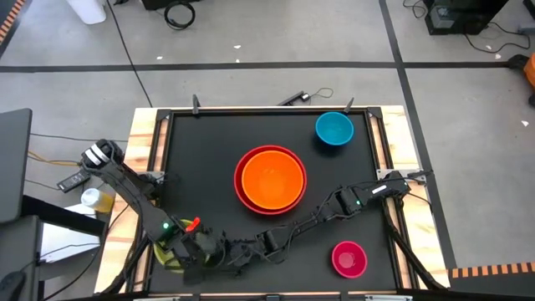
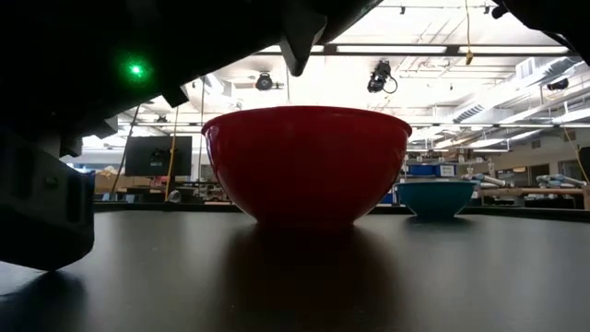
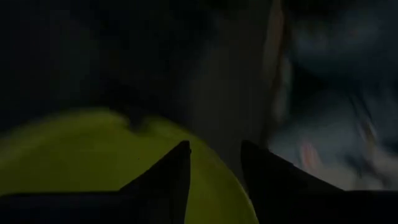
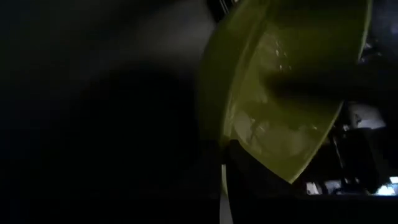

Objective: Nest bowls inside each other
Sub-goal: Stack the green bowl on top of the orange bowl

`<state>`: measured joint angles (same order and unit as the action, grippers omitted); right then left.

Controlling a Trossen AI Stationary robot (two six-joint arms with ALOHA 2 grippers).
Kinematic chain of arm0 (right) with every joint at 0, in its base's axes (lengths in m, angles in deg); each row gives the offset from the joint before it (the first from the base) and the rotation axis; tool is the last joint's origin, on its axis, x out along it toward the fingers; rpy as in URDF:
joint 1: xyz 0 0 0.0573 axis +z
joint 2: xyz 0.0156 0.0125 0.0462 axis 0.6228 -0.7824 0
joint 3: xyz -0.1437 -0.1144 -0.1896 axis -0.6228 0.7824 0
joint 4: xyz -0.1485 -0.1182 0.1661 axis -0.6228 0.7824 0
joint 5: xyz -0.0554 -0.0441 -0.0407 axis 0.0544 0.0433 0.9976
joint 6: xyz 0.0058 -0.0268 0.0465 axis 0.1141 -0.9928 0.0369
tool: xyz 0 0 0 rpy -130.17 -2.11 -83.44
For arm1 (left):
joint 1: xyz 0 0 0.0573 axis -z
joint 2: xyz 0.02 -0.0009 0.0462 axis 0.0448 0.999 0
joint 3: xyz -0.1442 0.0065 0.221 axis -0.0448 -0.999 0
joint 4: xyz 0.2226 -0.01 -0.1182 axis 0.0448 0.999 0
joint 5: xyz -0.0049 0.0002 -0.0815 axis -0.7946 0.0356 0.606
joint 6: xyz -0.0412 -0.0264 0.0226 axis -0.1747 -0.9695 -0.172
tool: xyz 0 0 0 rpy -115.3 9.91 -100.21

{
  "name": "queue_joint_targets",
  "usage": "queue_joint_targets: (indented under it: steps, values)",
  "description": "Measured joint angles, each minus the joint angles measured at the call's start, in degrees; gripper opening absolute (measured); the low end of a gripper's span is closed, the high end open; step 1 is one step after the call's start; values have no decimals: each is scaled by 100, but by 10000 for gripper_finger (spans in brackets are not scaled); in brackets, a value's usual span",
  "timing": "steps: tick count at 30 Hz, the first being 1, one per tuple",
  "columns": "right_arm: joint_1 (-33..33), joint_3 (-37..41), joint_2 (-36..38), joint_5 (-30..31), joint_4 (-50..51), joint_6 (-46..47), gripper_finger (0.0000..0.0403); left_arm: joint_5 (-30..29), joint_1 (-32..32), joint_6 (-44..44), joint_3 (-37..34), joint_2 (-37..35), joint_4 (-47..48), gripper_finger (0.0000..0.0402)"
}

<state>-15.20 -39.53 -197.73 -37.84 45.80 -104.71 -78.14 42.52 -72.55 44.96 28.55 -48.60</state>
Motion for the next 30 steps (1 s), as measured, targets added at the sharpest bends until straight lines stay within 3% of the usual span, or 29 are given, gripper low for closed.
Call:
queue_joint_targets:
  steps: [8,13,19,21,26,30]
  values:
    - [22,31,163,286,456,416,11,-2136,73,425,1760,-317,1912,146]
    - [83,60,390,234,1077,840,4,-2686,224,627,2552,-319,2360,146]
    - [112,60,694,598,1277,1247,4,-2812,439,618,2671,-309,2683,146]
    - [75,54,752,389,1197,1582,11,-2735,498,405,2670,-284,2901,146]
    - [-4,53,754,-517,1022,2447,60,-1910,768,11,2628,-23,2908,146]
    - [-10,47,751,-345,1202,2426,107,-1293,948,-494,2223,403,2787,146]
